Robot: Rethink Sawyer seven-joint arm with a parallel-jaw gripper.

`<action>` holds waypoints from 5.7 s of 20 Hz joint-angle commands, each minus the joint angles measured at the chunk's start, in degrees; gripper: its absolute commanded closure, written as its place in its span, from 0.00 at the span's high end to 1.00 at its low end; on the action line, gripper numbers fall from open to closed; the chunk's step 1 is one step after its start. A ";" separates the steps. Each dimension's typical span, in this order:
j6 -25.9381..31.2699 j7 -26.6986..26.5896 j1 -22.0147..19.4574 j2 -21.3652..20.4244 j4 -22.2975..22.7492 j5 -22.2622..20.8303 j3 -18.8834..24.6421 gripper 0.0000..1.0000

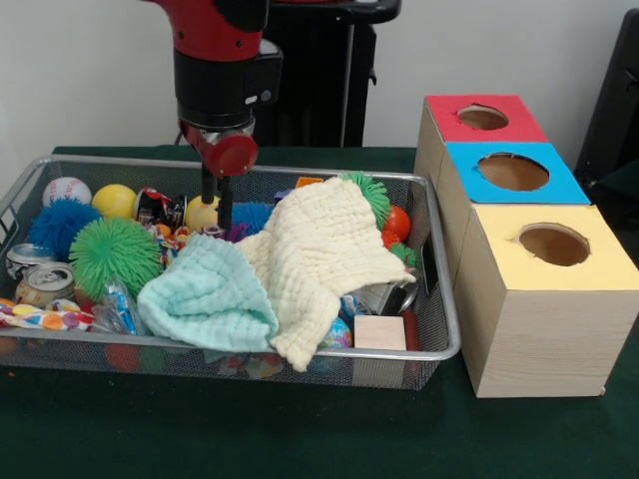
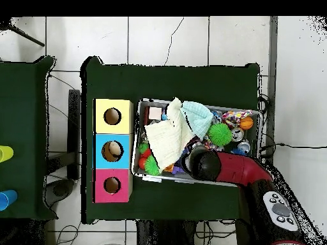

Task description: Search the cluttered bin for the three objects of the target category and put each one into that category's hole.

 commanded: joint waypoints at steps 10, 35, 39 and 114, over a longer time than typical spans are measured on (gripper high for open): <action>-2.37 -1.34 0.36 10.34 -8.40 -2.25 -0.85 1.00; 11.60 -5.91 -5.44 -0.54 3.13 3.65 7.62 1.00; 9.16 -4.89 -6.42 -0.45 5.01 4.45 9.61 1.00; -12.01 2.18 4.81 9.14 2.06 -9.45 -7.12 1.00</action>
